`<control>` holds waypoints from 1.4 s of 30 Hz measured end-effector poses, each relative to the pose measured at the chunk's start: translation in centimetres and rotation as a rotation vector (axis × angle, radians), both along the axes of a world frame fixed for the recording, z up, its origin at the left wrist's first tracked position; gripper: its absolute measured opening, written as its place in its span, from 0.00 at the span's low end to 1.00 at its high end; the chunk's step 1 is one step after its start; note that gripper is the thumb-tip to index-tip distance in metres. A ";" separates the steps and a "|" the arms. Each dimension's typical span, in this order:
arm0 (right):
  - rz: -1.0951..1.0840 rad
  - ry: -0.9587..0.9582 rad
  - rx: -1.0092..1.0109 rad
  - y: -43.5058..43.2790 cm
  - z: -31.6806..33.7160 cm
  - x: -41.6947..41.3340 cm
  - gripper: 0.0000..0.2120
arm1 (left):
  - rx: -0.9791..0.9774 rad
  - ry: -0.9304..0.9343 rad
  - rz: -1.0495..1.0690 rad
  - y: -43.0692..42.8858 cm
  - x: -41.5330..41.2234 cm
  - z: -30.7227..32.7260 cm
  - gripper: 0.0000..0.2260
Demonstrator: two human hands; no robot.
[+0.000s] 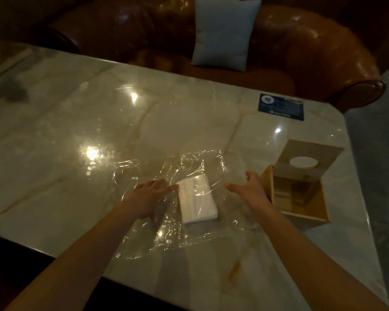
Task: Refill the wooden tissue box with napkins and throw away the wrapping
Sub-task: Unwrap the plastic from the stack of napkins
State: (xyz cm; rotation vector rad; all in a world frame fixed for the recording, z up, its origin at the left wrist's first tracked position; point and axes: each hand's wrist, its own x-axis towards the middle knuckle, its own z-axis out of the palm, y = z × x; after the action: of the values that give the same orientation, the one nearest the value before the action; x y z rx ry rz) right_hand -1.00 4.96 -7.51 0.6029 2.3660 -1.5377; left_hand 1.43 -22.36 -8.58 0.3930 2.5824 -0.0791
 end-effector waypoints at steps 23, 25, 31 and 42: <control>0.166 -0.278 -0.885 -0.4 4.4 0.2 0.12 | 0.263 0.137 0.286 0.9 1.2 -0.9 0.21; 0.178 -0.316 -0.648 -0.7 3.7 0.5 0.07 | 0.290 0.183 0.353 1.7 1.6 -0.9 0.21; 0.240 -0.287 -0.124 -2.7 1.9 0.6 0.08 | 0.302 0.265 0.486 4.5 3.6 -2.2 0.23; 0.018 -0.350 -0.464 -5.9 0.7 1.1 0.07 | 0.230 0.358 0.506 6.7 4.8 -3.2 0.21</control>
State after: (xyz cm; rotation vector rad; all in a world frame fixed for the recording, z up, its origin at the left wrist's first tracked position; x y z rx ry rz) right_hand 0.06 -0.91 -6.80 0.6670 1.6811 -1.7280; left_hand 6.23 -15.71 -11.77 -0.2267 2.9705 0.3591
